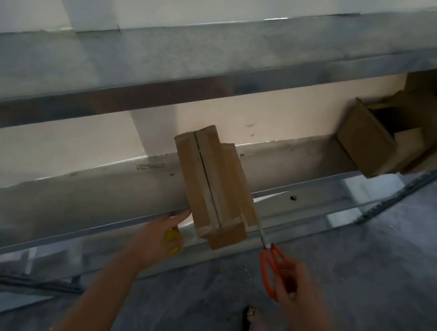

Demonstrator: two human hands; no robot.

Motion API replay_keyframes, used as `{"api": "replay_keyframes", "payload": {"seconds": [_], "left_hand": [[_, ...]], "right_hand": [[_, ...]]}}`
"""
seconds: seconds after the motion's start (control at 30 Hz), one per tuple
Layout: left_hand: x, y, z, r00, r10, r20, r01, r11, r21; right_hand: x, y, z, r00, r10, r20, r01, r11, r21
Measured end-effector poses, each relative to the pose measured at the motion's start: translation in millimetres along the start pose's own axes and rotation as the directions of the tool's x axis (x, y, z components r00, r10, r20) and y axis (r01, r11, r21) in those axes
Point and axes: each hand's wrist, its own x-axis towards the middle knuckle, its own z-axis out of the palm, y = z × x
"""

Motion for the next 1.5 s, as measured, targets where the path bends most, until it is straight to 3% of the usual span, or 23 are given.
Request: {"api": "replay_keyframes", "payload": {"seconds": [0.33,0.5,0.73,1.5], "left_hand": [[4.8,-15.0,0.1,0.998,0.057,-0.007,-0.057,0.998,-0.018],[5.4,-17.5,3.6,0.999,0.035,-0.017,-0.035,0.999,-0.016],[10.9,-7.1,-3.5,0.999,0.039,-0.006,-0.038,0.995,0.097],[2.9,3.2,-7.2,1.0,-0.024,0.014,0.023,0.996,0.085]], "right_hand": [[-53.1,-40.4,80.8,0.953,0.198,0.23,-0.239,0.956,0.168],[-48.1,-44.7,92.4,0.835,0.341,0.432,-0.43,0.894,0.125],[-32.1,-65.7,90.9,0.705,0.428,0.566,-0.536,0.843,0.031],[-25.3,-68.3,102.6,0.754,0.393,0.527,-0.568,0.793,0.221]]}}
